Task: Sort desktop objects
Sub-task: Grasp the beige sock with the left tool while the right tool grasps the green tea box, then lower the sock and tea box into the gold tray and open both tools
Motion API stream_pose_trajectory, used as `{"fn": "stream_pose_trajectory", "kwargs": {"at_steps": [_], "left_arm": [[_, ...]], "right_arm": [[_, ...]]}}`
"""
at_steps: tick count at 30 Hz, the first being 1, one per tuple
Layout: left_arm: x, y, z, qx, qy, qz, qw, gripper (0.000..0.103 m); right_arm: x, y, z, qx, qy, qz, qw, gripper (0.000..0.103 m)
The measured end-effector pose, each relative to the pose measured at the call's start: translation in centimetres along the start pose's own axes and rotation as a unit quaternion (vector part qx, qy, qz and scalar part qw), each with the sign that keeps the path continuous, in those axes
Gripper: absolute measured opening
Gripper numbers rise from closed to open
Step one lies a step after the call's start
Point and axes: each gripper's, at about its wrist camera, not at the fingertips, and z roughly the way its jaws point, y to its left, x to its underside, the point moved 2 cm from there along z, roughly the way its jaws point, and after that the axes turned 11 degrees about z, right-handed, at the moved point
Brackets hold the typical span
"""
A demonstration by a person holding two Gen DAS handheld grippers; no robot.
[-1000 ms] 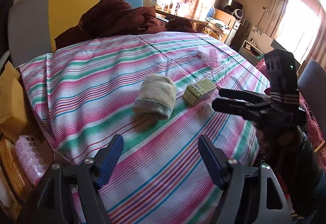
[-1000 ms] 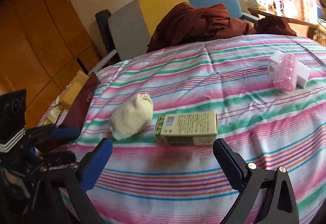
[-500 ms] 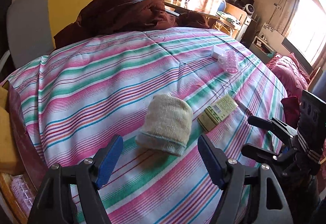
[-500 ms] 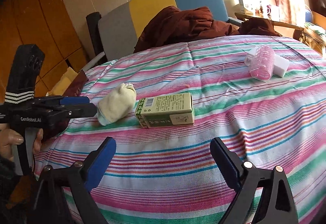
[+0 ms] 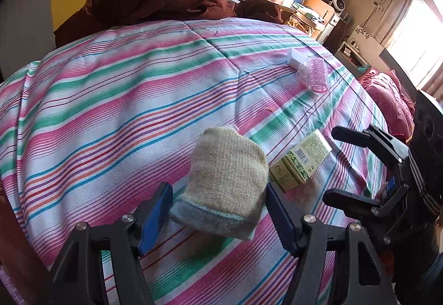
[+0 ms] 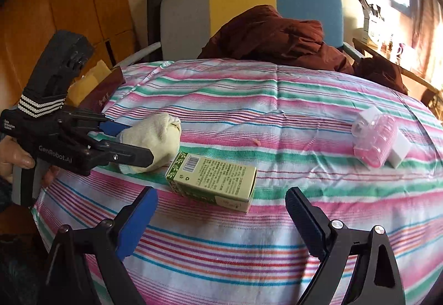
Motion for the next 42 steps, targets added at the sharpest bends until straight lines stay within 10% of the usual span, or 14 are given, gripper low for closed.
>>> {"fn": "stream_pose_trajectory", "kwargs": {"at_steps": [9,11,17,31,42], "left_arm": [[-0.2,-0.6,0.4,-0.021,0.0,0.029,0.9994,0.068],[-0.3,-0.6,0.4,-0.024,-0.002,0.029,0.9993,0.067],[0.4,-0.6,-0.1,-0.017,-0.019,0.015,0.9996,0.061],[4.2,-2.3,-5.1,0.01,-0.08,-0.019,0.9966,0.059],[9.7,2.2,-15.7,-0.066,-0.174,-0.088,0.9786,0.059]], "right_arm": [[-1.3,0.5,3.0,-0.001,0.049,-0.093,0.994,0.089],[-1.2,0.7,3.5,0.004,0.059,-0.105,0.993,0.059],[-0.2,0.9,2.6,0.01,0.05,-0.088,0.995,0.038],[2.2,3.0,-1.3,-0.007,-0.008,0.044,0.999,0.032],[-1.2,13.1,-0.9,-0.09,-0.04,0.005,0.995,0.032]]}}
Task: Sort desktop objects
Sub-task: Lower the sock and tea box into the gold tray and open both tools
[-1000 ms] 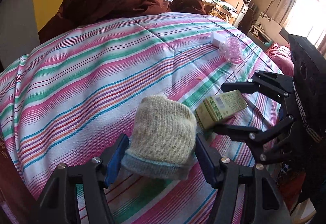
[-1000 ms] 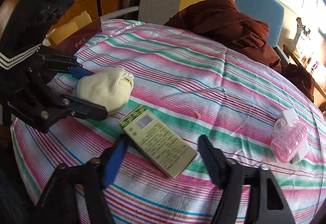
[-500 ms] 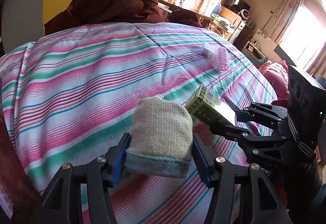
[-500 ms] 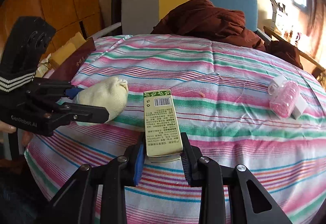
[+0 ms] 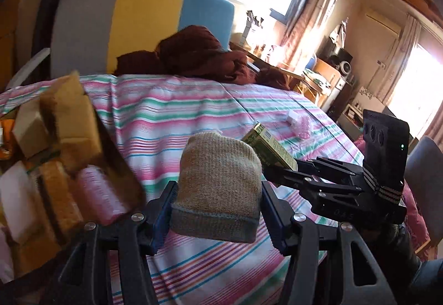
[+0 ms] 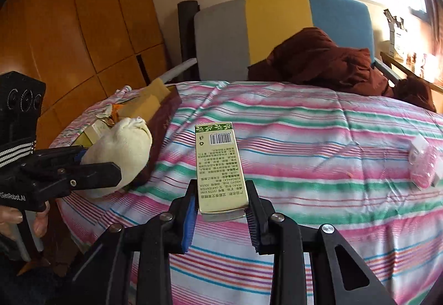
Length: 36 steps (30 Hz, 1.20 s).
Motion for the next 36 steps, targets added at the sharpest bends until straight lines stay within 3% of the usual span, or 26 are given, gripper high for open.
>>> {"fn": "stream_pose_trajectory", "kwargs": {"at_steps": [4,11,19,26,33,36], "left_arm": [[0.7,4.7,-4.3,-0.06,-0.036,-0.041,0.9967,0.059],[3.7,12.3,-8.6,-0.15,-0.051,-0.107,0.9816,0.059],[5.9,18.4,-9.9,-0.222,-0.038,-0.149,0.9628,0.06],[6.9,22.1,-8.7,-0.25,-0.01,-0.171,0.9531,0.06],[7.5,22.1,-8.7,-0.27,-0.011,-0.164,0.9487,0.06],[7.4,22.0,-9.2,-0.279,-0.019,-0.162,0.9464,0.066]], "right_arm": [[-1.0,5.2,2.1,-0.039,0.006,-0.031,0.999,0.032],[-1.8,12.9,6.2,-0.088,0.032,-0.072,0.993,0.032],[-2.5,19.9,11.7,-0.087,0.062,-0.105,0.989,0.032],[-2.6,23.3,16.3,-0.053,0.087,-0.133,0.986,0.032],[-1.9,24.2,18.9,-0.044,0.111,-0.14,0.983,0.033],[-1.5,24.0,19.2,-0.04,0.115,-0.139,0.983,0.034]]}}
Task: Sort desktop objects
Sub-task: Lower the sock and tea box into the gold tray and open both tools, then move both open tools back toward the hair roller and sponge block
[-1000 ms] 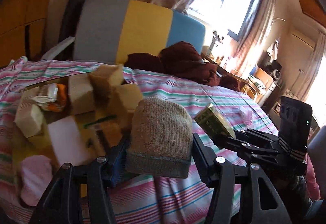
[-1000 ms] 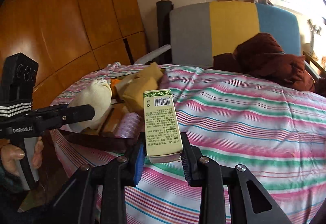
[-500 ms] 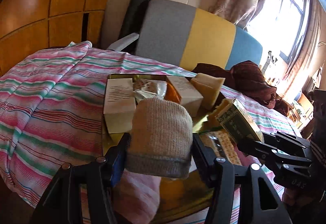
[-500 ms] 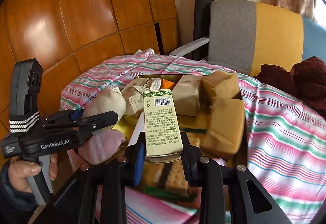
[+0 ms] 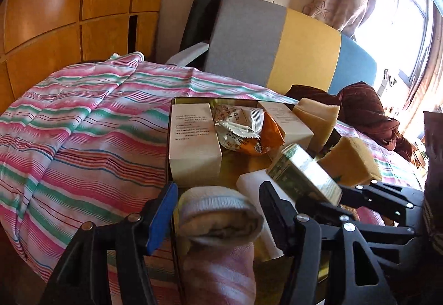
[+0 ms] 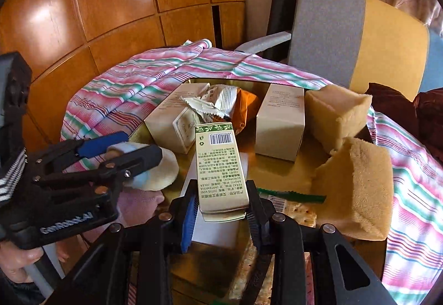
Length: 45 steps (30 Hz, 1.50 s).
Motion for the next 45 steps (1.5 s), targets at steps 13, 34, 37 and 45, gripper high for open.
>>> {"fn": "stream_pose_trajectory", "kwargs": {"at_steps": [13,34,37,45], "left_arm": [[0.0,-0.4,-1.9,-0.01,-0.004,0.0,0.9999,0.068],[-1.7,-5.3,-7.3,0.027,-0.053,0.022,0.998,0.07],[-2.1,-7.6,-7.5,0.044,-0.058,0.041,0.9965,0.07],[-3.5,-14.5,-7.0,0.091,-0.052,0.105,0.9889,0.07]], "right_arm": [[0.9,0.2,-1.2,-0.017,-0.01,0.01,1.0,0.038],[3.8,-2.8,-9.9,0.072,-0.11,0.017,0.991,0.055],[4.6,-4.5,-11.2,0.101,-0.123,0.025,0.987,0.058],[6.8,-11.4,-14.2,0.172,-0.142,0.079,0.972,0.061]]}}
